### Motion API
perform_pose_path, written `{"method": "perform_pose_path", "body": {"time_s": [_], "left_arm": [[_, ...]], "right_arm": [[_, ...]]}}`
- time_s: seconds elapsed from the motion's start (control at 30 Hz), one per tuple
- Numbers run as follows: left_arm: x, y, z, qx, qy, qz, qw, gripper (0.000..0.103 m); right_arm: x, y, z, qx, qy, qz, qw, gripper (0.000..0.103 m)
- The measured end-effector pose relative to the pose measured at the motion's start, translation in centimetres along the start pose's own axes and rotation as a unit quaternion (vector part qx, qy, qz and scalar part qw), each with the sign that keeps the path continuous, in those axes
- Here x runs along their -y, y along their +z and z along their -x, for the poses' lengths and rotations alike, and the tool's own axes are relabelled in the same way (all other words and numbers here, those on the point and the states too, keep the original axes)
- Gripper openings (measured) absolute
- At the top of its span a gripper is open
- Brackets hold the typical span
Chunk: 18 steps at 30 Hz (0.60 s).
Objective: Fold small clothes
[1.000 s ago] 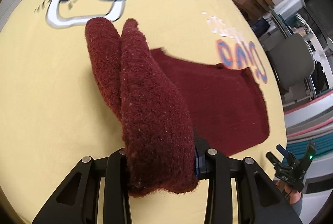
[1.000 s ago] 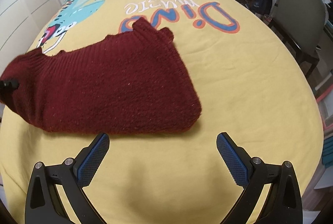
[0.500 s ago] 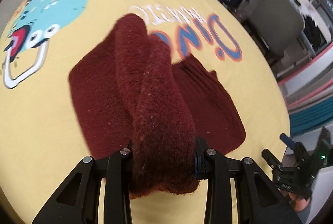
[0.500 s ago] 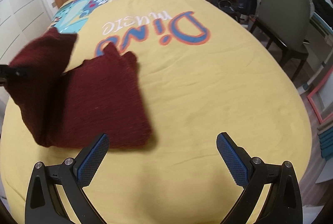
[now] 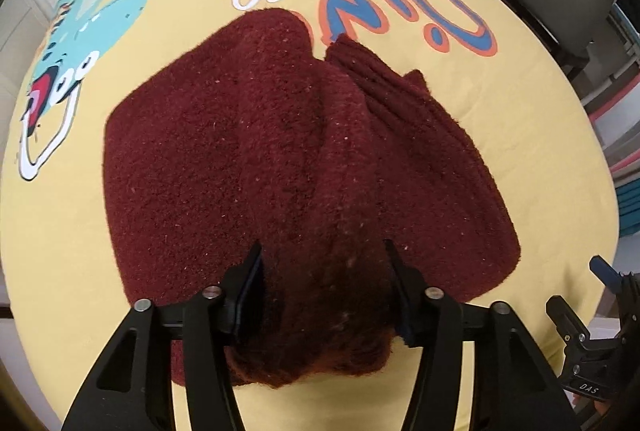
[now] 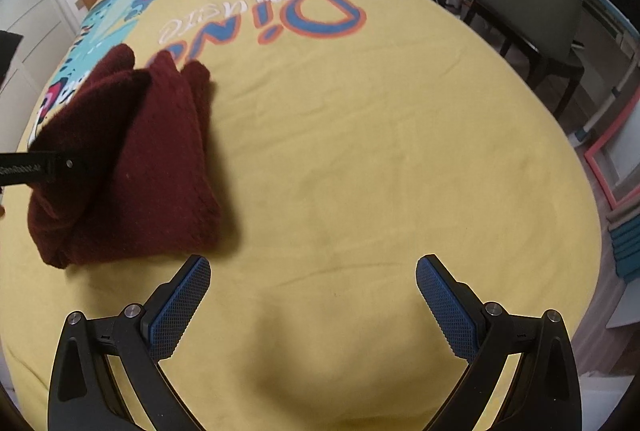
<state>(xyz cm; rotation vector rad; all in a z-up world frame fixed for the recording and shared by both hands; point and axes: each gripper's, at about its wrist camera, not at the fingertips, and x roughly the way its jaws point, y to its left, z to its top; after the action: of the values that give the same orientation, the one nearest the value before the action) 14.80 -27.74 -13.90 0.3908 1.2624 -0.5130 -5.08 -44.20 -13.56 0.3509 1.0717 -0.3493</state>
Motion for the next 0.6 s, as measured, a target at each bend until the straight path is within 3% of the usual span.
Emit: {"method": "perform_pose_path", "body": {"time_s": [0.03,0.1,0.13,0.23,0.3,0.6], "left_arm": [[0.0,0.0,0.0,-0.001,-0.003,0.002,1.0000,0.064],[-0.1,-0.2,0.3,-0.004,-0.009,0.009,0.9999,0.090],[-0.2,-0.2,0.4,-0.004,-0.008,0.012,0.9999,0.093],[-0.2,-0.3,1.2,0.005,0.000,0.026,0.9996,0.095],[-0.5,-0.3,1.8,0.002,-0.017,0.035,0.9993,0.102],[-3.0,-2.2,9.0,0.048,-0.097,0.032,0.9936,0.102]], "right_arm": [[0.2,-0.1,-0.2,-0.002,0.002,-0.003,1.000,0.103],[0.5,-0.3,-0.5,-0.006,0.003,-0.008,1.000,0.103],[0.5,-0.4,-0.6,-0.007,0.004,-0.009,1.000,0.103],[0.7,-0.5,-0.6,-0.009,0.005,-0.010,1.000,0.103],[0.6,-0.5,-0.5,-0.011,0.008,-0.010,1.000,0.103],[-0.7,1.0,1.3,-0.001,0.032,-0.005,0.999,0.103]]}}
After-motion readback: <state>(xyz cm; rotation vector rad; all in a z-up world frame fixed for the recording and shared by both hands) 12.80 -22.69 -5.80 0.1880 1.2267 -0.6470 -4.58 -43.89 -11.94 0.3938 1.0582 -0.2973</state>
